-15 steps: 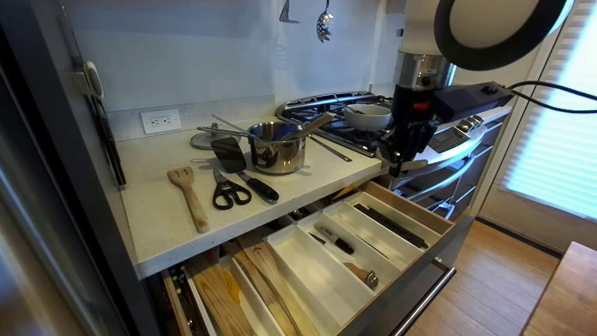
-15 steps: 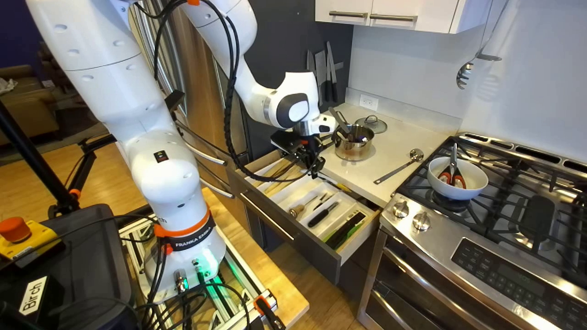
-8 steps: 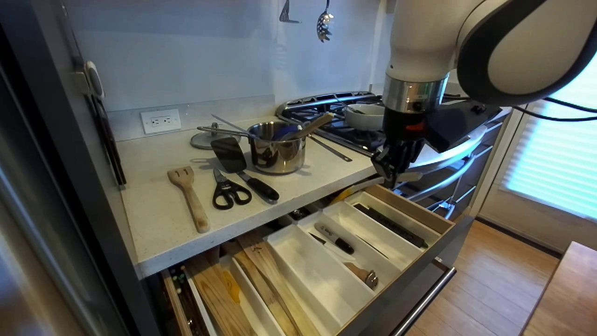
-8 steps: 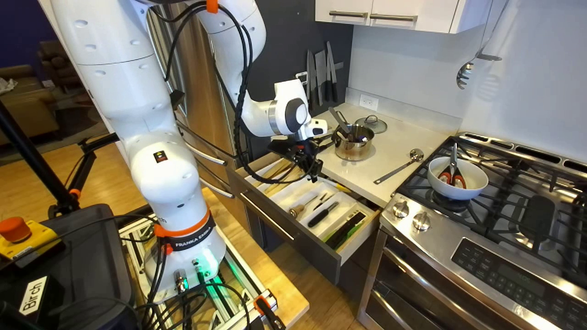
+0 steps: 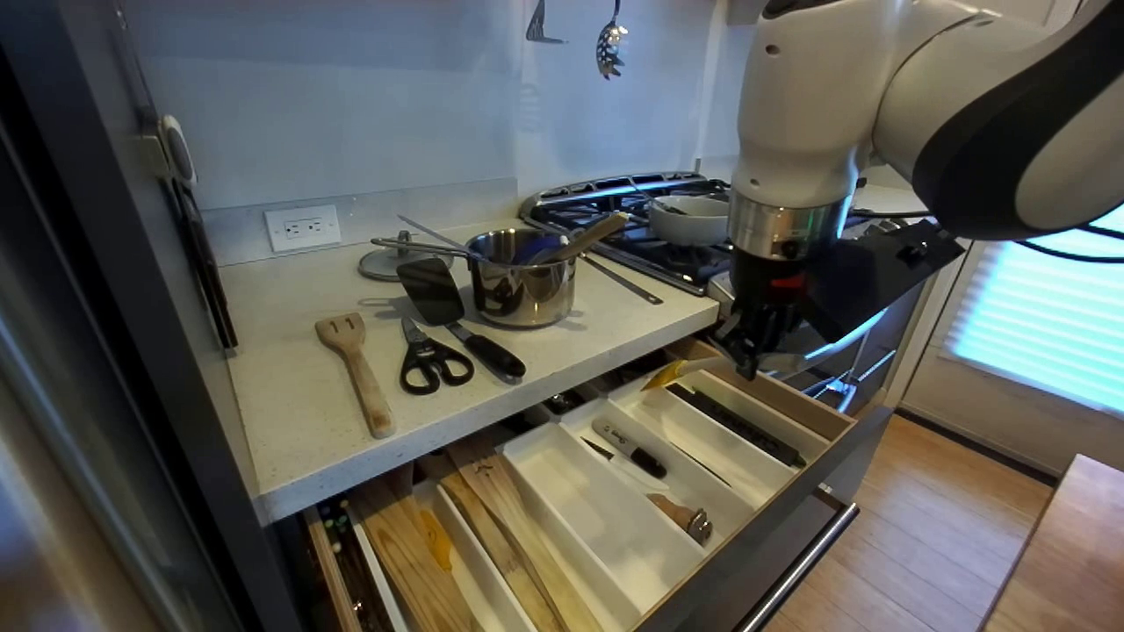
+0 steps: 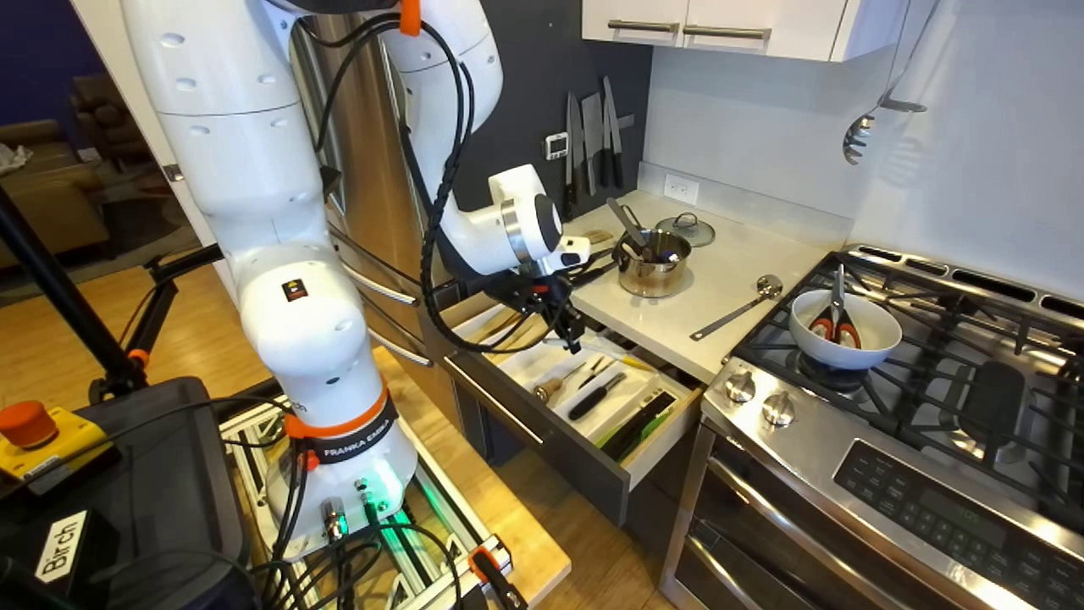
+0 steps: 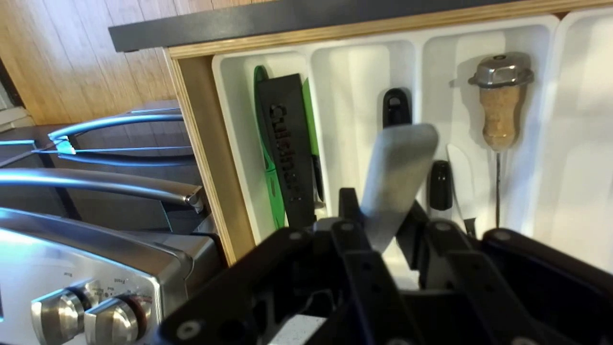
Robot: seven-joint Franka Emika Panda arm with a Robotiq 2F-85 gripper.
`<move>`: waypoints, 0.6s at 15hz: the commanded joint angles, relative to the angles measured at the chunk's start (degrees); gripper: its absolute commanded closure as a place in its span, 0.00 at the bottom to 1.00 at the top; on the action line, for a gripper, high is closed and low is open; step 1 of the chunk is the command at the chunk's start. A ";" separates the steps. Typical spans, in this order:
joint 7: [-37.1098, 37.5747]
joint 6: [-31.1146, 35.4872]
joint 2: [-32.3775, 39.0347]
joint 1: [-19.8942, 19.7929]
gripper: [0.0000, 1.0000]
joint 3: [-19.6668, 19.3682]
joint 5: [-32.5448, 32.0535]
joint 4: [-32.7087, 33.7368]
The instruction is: Pick up the wooden with yellow tip spatula from the utensil holding bucket and put it in the second last right compartment of the opened drawer
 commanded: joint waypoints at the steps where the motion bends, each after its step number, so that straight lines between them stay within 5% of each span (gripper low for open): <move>1: 8.12 1.51 3.66 -0.09 0.94 -0.61 -4.97 0.80; 3: 4.90 4.68 6.54 -0.73 0.88 -0.39 -1.57 0.65; 4: 3.01 7.01 7.73 -1.19 0.52 -0.33 -0.67 0.55; 5: 1.70 9.25 8.93 -1.68 0.51 -0.22 0.35 0.55; 9: -7.88 12.97 13.00 -5.25 0.24 2.19 7.07 0.11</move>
